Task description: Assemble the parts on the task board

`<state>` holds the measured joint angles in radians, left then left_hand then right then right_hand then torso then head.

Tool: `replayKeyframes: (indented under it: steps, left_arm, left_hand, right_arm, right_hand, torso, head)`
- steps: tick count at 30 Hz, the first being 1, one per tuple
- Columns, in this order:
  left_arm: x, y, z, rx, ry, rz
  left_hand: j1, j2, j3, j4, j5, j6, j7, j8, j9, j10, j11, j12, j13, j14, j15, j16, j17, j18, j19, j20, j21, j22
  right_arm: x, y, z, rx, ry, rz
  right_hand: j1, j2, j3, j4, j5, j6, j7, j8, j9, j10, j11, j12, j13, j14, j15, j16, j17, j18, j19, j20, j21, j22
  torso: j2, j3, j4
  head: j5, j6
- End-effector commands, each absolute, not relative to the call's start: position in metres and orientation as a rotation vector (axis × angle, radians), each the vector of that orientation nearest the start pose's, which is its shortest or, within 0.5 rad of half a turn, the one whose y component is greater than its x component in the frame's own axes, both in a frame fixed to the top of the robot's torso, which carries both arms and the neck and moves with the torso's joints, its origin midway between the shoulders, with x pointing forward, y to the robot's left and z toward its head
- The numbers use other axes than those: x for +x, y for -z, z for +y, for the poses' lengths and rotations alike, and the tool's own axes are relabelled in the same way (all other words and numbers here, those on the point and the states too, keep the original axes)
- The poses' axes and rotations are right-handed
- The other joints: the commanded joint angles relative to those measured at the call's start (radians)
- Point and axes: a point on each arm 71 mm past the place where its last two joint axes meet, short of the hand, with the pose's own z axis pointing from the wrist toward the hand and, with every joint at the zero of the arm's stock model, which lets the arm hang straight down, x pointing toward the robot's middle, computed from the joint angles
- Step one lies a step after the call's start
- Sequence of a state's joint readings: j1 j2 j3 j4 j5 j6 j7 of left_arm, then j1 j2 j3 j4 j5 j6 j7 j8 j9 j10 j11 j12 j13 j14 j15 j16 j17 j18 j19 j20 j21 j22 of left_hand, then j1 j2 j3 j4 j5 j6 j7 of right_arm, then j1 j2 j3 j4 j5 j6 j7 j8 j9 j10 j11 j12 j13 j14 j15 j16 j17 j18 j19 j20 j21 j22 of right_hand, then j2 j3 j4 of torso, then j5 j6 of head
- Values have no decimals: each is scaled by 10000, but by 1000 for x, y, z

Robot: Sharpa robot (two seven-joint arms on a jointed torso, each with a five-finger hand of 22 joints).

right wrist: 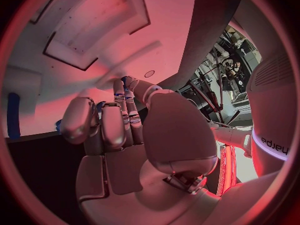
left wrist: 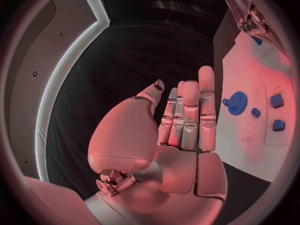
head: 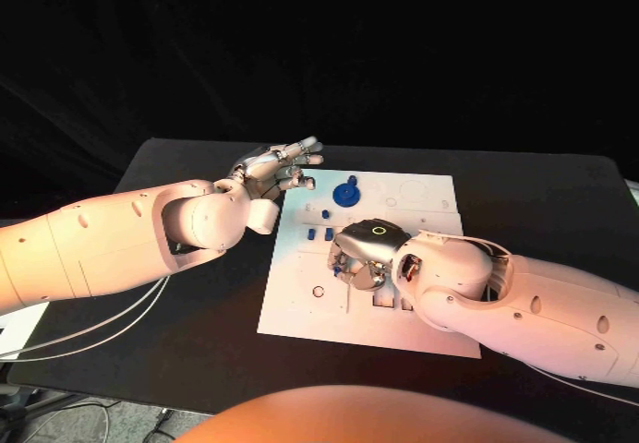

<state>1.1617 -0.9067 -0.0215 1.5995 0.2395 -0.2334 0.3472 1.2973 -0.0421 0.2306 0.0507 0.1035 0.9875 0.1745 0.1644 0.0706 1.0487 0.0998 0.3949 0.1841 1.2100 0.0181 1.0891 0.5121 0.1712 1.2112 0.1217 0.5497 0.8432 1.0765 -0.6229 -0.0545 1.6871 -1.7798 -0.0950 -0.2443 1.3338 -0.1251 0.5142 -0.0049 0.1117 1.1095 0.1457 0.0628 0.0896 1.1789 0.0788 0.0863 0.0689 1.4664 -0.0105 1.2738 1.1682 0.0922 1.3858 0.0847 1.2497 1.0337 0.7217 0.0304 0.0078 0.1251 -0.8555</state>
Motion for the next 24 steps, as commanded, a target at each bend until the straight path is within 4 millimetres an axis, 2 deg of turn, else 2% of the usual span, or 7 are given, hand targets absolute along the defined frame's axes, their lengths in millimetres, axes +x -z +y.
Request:
replayKeyframes:
  steps: [1,8,12,16,22,23,24]
  left_arm:
    - [469,191,215,-14271,16764,14322]
    - [470,191,216,-14293,16730,14345]
    - [470,191,216,-14303,16725,14360]
    - [470,192,217,-14311,16699,14371]
    - [470,193,220,-14328,16620,14344]
    - [470,193,220,-14328,16618,14346]
    - [470,193,220,-14326,16622,14351]
  left_hand:
    - [44,-9,-1,-34,50,-86,20,41,-13,-59,-4,42,3,-51,4,25,-33,110,-74,-21,-11,-12]
    - [24,-12,-7,-23,48,-89,24,44,-13,-63,0,49,3,-55,7,25,-41,109,-76,-19,-10,-14]
    - [17,-14,-10,-19,48,-92,25,46,-14,-67,2,52,2,-63,9,18,-60,108,-78,-18,-10,-16]
    - [-63,-42,-55,24,39,-109,36,59,-15,-87,16,82,1,-81,22,16,-91,105,-89,-9,-10,-26]
    - [-71,-48,-62,28,37,-111,37,61,-15,-89,17,87,2,-84,23,16,-96,105,-91,-8,-10,-28]
    - [-71,-48,-62,28,37,-111,37,61,-15,-89,17,87,2,-84,23,16,-96,105,-91,-8,-10,-28]
    - [-71,-48,-62,28,37,-111,37,61,-15,-89,17,87,2,-84,23,16,-96,105,-91,-8,-10,-28]
  right_arm:
    - [398,237,-53,-6536,-6825,18157]
    - [400,233,-57,-6120,-6953,17743]
    - [398,228,-64,-5792,-7189,17360]
    - [395,217,-82,-5161,-7260,17116]
    - [405,191,-121,-4441,-6497,16839]
    - [409,187,-130,-4368,-6183,16897]
    - [411,184,-137,-4328,-5896,16975]
  right_hand:
    - [-147,-248,-180,55,175,-535,76,-36,-156,-349,106,-153,-55,405,101,81,36,135,-32,105,-79,-102]
    - [-171,-390,-551,35,202,-1188,224,-9,-235,-1342,300,-190,-58,356,239,86,-12,188,-174,221,-291,-401]
    - [-78,-326,-619,1,287,-1176,244,22,-215,-1481,320,-110,-39,340,262,65,-66,196,-189,254,-315,-432]
    - [-25,-245,-626,-3,459,-930,237,106,-167,-1200,284,169,-1,319,233,23,-150,183,-121,258,-243,-336]
    - [-34,-254,-616,10,465,-754,133,125,-151,-997,205,342,-19,317,182,21,-179,177,-84,238,-208,-293]
    - [-60,-278,-634,26,430,-750,54,107,-155,-982,157,359,-31,319,144,22,-185,175,-68,226,-190,-267]
    - [-122,-319,-686,71,375,-778,-104,64,-170,-1069,48,321,-55,328,-57,19,-204,188,-42,78,-171,-242]
  torso:
    - [-7,4,-2]
    - [-10,12,-11]
    - [-12,18,-7]
    - [-15,13,2]
    - [-13,-12,-62]
    - [-16,-12,-73]
    - [-17,-11,-67]
  head:
    - [-14,0]
    - [-36,25]
    - [-69,57]
    - [-119,84]
    - [-235,199]
    - [-280,228]
    - [-321,244]
